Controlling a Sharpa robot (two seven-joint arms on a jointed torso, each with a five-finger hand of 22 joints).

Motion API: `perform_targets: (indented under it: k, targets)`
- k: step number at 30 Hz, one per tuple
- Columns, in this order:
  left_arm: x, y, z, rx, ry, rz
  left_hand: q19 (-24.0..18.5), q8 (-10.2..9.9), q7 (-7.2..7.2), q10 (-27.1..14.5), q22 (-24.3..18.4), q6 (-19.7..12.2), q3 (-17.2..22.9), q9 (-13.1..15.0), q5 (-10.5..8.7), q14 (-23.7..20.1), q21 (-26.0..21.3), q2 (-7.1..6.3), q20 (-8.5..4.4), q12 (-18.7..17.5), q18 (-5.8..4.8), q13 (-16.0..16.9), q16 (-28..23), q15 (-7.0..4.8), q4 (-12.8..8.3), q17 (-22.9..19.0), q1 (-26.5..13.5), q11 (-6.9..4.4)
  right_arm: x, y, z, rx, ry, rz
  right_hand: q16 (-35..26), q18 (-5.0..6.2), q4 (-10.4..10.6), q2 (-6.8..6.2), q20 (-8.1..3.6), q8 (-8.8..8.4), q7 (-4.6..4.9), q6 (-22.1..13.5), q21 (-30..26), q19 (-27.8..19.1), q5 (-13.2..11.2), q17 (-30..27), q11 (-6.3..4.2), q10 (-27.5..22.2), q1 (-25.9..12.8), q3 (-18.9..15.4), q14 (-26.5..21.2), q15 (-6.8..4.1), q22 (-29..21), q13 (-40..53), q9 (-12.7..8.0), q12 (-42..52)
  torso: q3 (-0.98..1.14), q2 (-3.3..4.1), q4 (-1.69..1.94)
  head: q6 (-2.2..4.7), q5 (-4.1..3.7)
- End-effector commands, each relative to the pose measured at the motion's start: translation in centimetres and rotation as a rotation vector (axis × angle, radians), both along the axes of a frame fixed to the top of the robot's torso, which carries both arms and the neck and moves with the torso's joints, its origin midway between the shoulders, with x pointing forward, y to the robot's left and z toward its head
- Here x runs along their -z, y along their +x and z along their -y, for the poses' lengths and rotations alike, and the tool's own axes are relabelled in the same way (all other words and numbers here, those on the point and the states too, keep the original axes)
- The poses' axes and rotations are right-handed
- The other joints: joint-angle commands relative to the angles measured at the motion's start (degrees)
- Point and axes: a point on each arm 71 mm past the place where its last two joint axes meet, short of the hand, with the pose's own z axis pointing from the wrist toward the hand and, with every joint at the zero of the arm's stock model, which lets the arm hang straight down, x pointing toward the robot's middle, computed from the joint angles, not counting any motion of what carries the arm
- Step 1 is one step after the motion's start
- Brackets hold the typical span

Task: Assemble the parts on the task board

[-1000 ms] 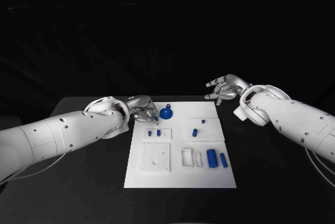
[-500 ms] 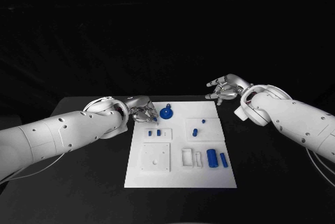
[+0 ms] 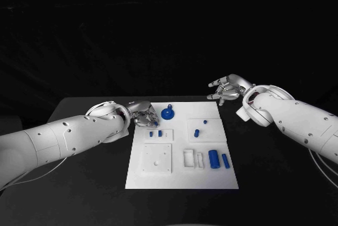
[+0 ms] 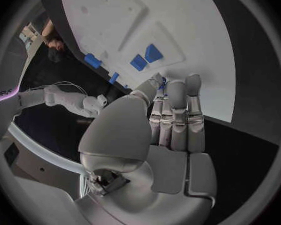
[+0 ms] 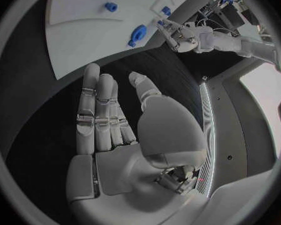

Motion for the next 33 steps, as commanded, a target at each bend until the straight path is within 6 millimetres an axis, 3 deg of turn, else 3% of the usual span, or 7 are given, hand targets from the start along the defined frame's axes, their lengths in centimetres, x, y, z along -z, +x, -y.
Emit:
perform_targets:
  k: [1, 33]
  targets:
    - [0.3, -0.1, 0.2, 0.01, 0.007, -0.009, -0.3, 0.1, 0.01, -0.4, 1.1, -0.5, 0.1, 0.0, -0.23, 0.0, 0.2, -0.14, -0.23, -0.3, 0.78, 0.0, -0.2, 0.18, -0.2, -0.1, 0.5, 0.09, 0.0, 0.0, -0.1, -0.014, -0.001, -0.003, -0.3, -0.5, -0.2, 0.41, 0.11, 0.07, -0.03, 0.3, 0.2, 0.2, 0.2, 0.0, 0.14, -0.1, 0.0, 0.0, 0.1, 0.03, -0.1, -0.1, 0.1, 0.1, 0.02, -0.01, 0.03, -0.05, -0.03]
    - [0.4, -0.1, 1.1, 0.027, 0.01, -0.01, -0.4, 0.1, 0.01, -0.4, 1.0, -0.6, 0.1, 0.0, -0.42, 0.1, 0.2, -0.15, -0.24, -0.3, 0.78, 0.0, -0.3, 0.17, -0.1, -0.1, 0.4, 0.09, 0.1, 0.0, -0.2, -0.017, -0.003, -0.014, -0.3, -0.5, -0.3, 0.44, 0.12, 0.07, -0.03, 0.3, 0.3, 0.2, 0.2, 0.0, 0.14, -0.2, 0.0, 0.0, 0.0, 0.04, -0.3, -0.2, 0.1, 0.1, 0.0, -0.01, 0.02, -0.13, -0.16]
